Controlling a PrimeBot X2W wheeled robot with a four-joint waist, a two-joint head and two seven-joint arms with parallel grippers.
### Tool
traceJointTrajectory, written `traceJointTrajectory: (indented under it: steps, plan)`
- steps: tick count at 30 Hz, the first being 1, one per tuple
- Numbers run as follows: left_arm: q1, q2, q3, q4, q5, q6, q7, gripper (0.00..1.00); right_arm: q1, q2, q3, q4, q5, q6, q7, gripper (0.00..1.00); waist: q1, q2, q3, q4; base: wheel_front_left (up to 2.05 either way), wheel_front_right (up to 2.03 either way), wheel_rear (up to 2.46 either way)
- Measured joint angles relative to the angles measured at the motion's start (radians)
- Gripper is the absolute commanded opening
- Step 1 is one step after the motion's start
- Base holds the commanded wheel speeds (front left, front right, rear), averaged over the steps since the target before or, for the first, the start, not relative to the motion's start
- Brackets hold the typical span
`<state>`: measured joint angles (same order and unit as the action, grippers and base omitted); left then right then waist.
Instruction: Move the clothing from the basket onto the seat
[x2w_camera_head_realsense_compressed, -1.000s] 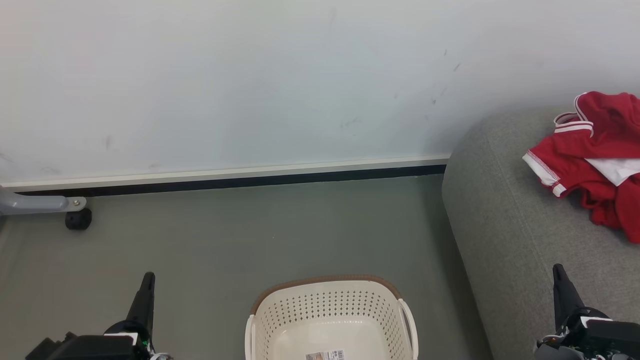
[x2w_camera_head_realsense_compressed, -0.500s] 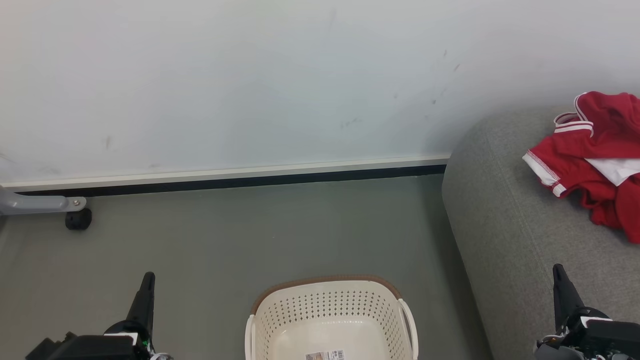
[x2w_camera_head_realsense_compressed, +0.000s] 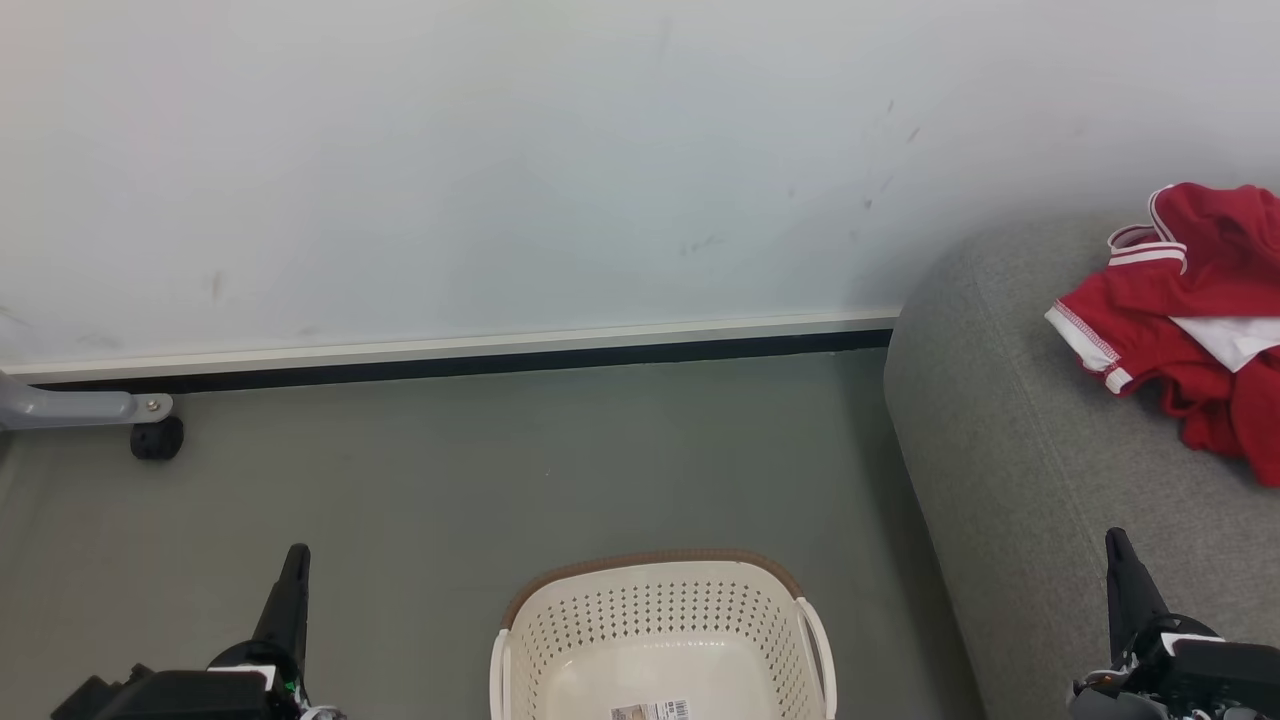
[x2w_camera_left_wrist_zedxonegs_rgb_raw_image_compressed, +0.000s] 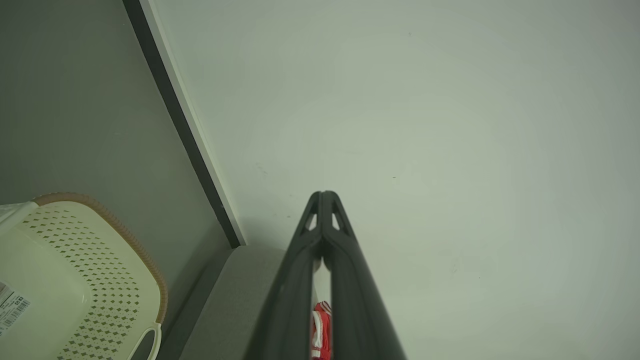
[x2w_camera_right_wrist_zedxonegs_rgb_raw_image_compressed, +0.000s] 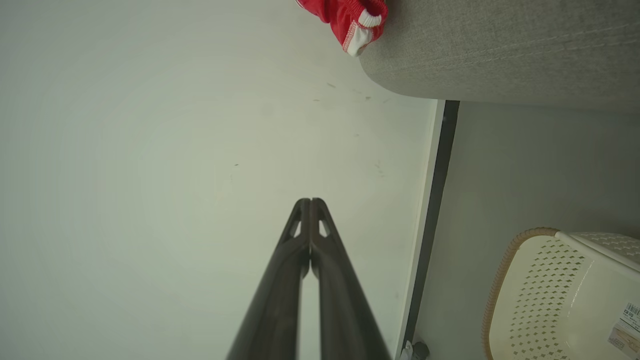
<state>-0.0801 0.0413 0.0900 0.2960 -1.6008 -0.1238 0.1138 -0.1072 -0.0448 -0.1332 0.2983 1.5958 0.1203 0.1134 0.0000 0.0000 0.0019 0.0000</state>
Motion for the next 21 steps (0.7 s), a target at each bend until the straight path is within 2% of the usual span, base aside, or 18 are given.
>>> traceJointTrajectory:
  steps: [21]
  plan:
    - [0.0,0.0,0.0,0.0,0.0,0.0,0.0,0.0,0.0,0.0,0.0,0.0,0.0,0.0,0.0,0.0,0.0,0.0,0.0,0.0,0.0,0.0,0.0]
